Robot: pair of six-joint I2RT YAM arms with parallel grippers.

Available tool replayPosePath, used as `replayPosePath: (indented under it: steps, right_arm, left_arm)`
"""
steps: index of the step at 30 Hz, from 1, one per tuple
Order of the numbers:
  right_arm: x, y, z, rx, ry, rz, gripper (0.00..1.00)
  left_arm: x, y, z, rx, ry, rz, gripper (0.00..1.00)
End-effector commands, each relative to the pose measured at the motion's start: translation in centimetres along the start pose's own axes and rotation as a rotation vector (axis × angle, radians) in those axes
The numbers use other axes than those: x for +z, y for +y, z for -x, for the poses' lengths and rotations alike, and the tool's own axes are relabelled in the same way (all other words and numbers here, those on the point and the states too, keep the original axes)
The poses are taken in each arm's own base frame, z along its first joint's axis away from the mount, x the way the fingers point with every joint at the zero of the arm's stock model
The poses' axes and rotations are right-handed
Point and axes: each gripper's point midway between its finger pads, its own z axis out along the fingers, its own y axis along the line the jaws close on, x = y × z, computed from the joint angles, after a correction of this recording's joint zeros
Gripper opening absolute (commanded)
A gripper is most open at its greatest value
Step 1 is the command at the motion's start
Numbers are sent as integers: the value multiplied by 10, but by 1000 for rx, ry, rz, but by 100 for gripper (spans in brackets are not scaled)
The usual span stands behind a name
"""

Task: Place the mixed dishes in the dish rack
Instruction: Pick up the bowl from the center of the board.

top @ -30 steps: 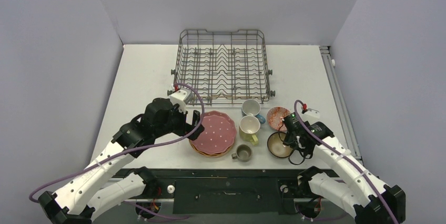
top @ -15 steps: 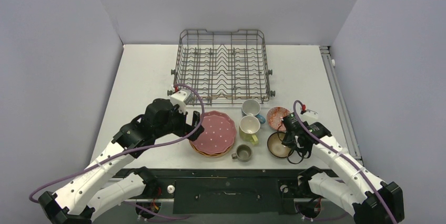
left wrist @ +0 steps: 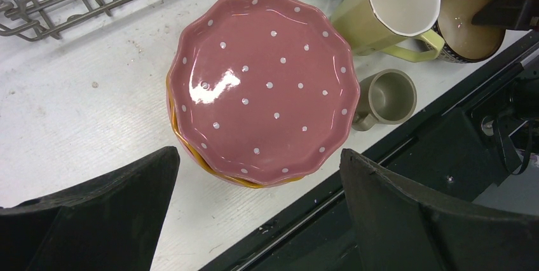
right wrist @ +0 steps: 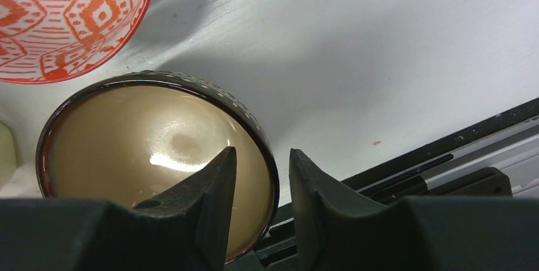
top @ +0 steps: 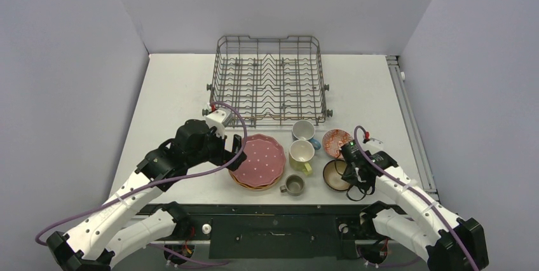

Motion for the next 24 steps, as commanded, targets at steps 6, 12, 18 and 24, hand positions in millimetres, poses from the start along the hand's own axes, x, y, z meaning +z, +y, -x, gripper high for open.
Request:
replayPosePath:
  steps: [6, 12, 18, 24]
  right_arm:
    - [5, 8, 1, 30, -7, 26, 20]
    - [2, 6, 4, 24, -20, 21, 0]
    - [-11, 4, 16, 27, -63, 31, 0]
    - [-34, -1, 30, 22, -117, 42, 0]
  left_arm:
    - [-1, -4, 9, 13, -42, -16, 96]
    - [0, -3, 8, 15, -35, -11, 96]
    - [-1, -2, 9, 15, -40, -10, 96]
    - [-2, -5, 11, 17, -45, -24, 96]
